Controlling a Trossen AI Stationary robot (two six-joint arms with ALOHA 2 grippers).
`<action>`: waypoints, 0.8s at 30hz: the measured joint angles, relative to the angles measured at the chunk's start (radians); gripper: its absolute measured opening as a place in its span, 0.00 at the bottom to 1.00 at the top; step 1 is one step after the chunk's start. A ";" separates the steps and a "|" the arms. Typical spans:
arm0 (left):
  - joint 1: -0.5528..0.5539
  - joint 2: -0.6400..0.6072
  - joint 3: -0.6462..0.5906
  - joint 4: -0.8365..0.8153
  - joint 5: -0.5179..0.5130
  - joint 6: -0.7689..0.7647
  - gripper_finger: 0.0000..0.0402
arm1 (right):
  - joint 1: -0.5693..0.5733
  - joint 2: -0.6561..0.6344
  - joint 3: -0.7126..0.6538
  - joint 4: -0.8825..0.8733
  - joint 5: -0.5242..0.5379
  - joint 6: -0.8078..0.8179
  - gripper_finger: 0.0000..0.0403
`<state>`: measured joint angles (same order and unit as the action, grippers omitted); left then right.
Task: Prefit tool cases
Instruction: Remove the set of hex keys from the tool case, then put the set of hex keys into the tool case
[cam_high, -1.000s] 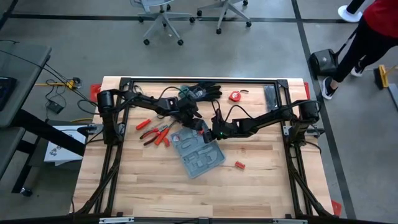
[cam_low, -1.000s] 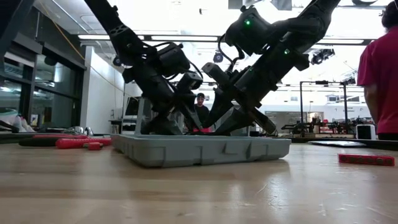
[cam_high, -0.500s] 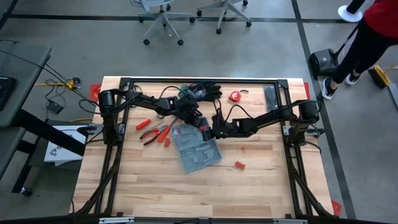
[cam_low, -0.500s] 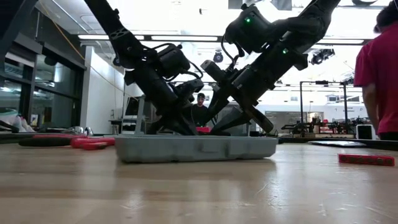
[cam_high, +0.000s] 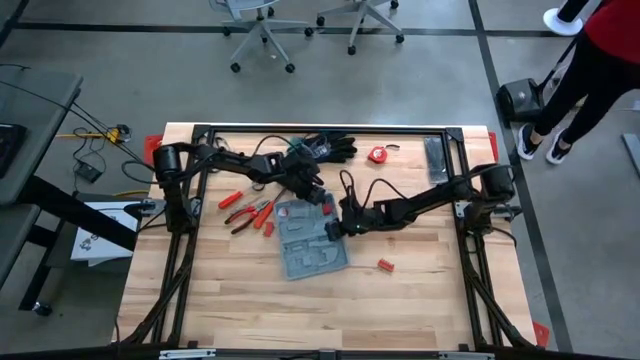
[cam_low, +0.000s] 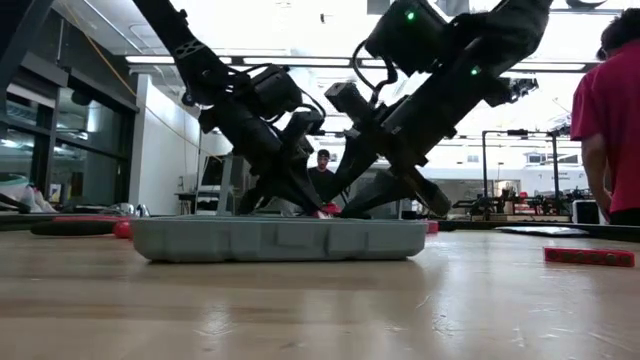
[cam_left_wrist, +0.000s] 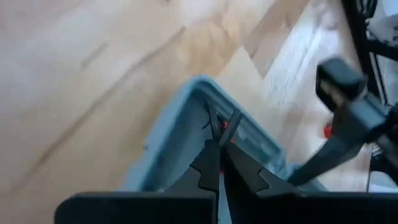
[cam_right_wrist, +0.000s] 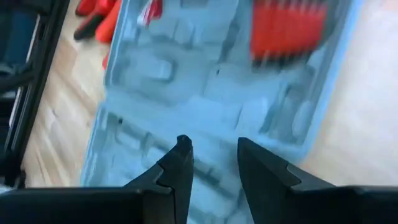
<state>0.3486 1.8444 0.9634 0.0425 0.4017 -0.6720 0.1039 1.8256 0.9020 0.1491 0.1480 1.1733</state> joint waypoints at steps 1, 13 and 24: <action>0.006 -0.006 0.000 -0.001 0.014 0.007 0.00 | 0.013 0.000 0.000 -0.008 0.001 0.007 0.29; 0.058 -0.024 0.002 -0.150 0.303 0.220 0.00 | 0.069 -0.007 0.007 -0.192 0.006 0.020 0.29; 0.021 -0.024 0.157 -0.439 0.304 0.561 0.00 | 0.024 -0.006 0.002 -0.200 0.005 -0.079 0.29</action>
<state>0.3698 1.8202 1.1199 -0.3966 0.7055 -0.1110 0.1280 1.8197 0.9035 -0.0513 0.1531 1.0942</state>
